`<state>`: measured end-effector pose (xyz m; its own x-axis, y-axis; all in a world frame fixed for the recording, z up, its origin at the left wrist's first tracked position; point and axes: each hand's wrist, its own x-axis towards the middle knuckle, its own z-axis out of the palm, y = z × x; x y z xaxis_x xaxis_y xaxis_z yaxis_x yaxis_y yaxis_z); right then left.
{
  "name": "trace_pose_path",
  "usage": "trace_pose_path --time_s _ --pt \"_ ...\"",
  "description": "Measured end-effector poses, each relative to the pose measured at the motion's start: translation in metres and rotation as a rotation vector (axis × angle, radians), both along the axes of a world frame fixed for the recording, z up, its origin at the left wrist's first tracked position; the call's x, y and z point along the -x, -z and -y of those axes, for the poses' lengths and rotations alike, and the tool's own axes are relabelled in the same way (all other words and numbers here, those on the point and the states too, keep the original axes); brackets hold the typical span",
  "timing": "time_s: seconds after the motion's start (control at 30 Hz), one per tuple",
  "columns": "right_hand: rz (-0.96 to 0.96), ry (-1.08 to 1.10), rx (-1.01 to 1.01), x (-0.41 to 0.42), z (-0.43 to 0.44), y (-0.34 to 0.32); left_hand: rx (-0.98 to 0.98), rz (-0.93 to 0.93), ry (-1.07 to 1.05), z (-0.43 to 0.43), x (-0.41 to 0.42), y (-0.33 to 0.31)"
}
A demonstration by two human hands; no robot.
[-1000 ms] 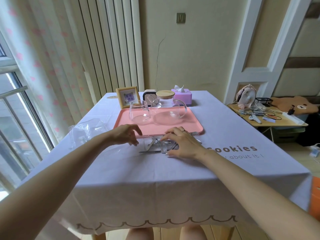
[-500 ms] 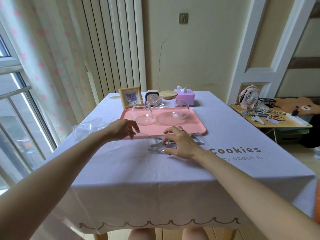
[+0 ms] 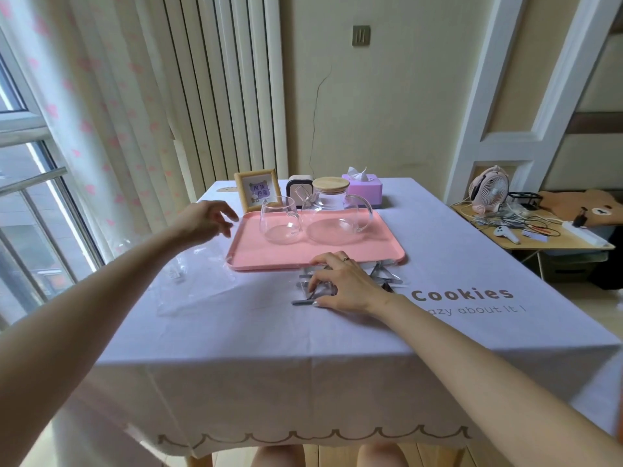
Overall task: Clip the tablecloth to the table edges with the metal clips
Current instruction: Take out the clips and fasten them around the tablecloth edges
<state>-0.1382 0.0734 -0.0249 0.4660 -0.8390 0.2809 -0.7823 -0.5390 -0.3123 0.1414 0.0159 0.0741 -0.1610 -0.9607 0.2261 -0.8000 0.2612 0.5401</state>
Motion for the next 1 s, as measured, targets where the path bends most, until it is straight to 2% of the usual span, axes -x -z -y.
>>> trace_pose_path --time_s 0.13,0.3,0.5,0.57,0.63,0.73,0.8,0.87,0.93,1.0 --pt "0.031 -0.033 -0.014 -0.004 -0.002 0.0 -0.089 -0.228 -0.154 0.007 -0.002 0.016" --pt "0.089 -0.028 -0.062 -0.011 -0.006 -0.003 -0.213 -0.72 -0.445 0.026 -0.017 0.04" --pt "0.223 0.04 -0.097 0.008 -0.004 -0.003 -0.168 -0.868 -0.631 0.041 -0.036 0.047" --pt "0.24 0.068 -0.096 0.016 -0.004 -0.003 -0.144 -0.817 -0.702 0.054 -0.043 0.052" --pt "0.243 0.102 -0.087 0.021 -0.002 -0.002 -0.219 -0.721 -0.621 0.055 -0.043 0.047" --pt "0.26 0.141 -0.077 0.029 0.001 0.0 -0.418 -0.356 -0.388 0.047 -0.039 0.044" --pt "0.254 0.167 -0.068 0.034 0.002 0.0 -0.494 -0.187 -0.278 0.045 -0.041 0.047" --pt "0.263 0.19 -0.066 0.037 0.002 -0.001 -0.446 -0.035 -0.263 0.049 -0.044 0.055" --pt "0.274 0.23 -0.041 0.043 0.004 -0.001 -0.319 0.126 -0.306 0.056 -0.046 0.06" --pt "0.26 0.309 -0.001 0.054 0.008 0.0 -0.192 0.156 -0.346 0.056 -0.042 0.054"
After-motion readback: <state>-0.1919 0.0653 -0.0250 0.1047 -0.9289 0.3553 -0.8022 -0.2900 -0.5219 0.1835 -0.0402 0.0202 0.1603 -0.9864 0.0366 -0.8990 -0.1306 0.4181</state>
